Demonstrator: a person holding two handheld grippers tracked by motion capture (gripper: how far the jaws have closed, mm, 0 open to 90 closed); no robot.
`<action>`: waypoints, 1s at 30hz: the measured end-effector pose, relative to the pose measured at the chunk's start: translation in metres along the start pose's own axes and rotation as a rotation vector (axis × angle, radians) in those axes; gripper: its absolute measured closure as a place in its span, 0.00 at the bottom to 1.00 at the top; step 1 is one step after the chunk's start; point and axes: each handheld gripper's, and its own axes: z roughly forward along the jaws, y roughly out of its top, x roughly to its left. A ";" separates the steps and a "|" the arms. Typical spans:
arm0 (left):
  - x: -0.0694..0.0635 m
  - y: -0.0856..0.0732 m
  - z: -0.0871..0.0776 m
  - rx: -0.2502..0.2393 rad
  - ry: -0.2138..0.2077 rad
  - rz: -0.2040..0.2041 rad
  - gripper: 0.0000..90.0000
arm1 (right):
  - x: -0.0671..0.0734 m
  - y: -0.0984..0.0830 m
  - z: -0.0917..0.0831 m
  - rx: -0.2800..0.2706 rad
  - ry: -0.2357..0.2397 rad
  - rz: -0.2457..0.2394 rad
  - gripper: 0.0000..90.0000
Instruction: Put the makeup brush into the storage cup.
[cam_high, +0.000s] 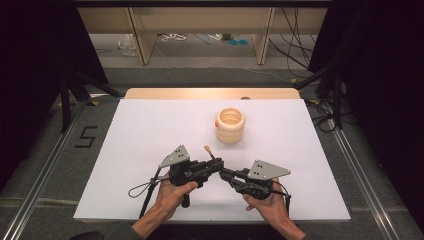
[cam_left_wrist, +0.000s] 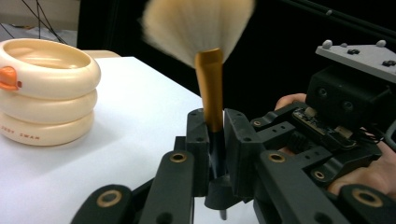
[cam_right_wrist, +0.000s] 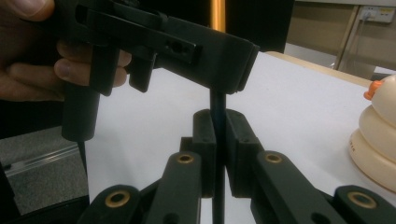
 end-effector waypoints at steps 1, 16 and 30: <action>0.000 0.000 0.000 0.002 -0.006 -0.003 0.91 | 0.000 0.000 0.001 -0.009 -0.003 -0.002 0.94; 0.000 0.004 -0.005 0.038 0.025 0.034 0.93 | -0.002 0.001 -0.003 0.047 -0.020 0.047 0.54; 0.014 0.012 -0.009 0.080 0.107 0.075 0.93 | -0.008 0.000 -0.018 0.131 -0.100 0.087 0.33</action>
